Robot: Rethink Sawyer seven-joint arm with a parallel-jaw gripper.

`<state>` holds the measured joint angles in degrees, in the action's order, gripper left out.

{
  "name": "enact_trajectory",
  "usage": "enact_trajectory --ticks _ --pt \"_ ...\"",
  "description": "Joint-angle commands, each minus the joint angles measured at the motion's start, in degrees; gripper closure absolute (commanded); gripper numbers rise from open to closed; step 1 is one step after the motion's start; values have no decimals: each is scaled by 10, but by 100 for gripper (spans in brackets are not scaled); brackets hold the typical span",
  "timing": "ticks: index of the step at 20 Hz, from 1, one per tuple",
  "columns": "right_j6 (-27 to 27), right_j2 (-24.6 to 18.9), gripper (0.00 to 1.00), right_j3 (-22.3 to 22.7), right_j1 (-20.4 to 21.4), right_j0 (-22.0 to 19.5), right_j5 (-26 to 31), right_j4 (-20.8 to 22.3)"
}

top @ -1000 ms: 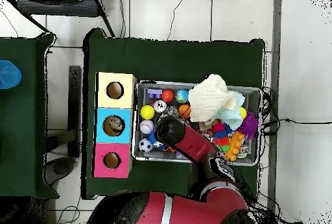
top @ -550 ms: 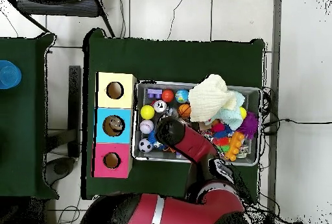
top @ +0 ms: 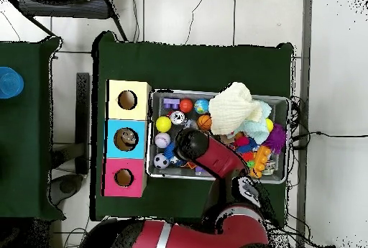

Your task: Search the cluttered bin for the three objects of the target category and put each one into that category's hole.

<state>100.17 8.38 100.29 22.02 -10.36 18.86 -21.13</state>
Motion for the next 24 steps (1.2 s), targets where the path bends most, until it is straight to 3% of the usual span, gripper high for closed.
enact_trajectory --ticks 1,8,14,24 --pt "72 0 0 -54 4 1 60 17" --pt "72 -25 0 -50 -4 -11 17 10" --pt "70 -50 0 -40 15 -20 22 2" --pt "46 -25 0 -57 40 -8 149 29"
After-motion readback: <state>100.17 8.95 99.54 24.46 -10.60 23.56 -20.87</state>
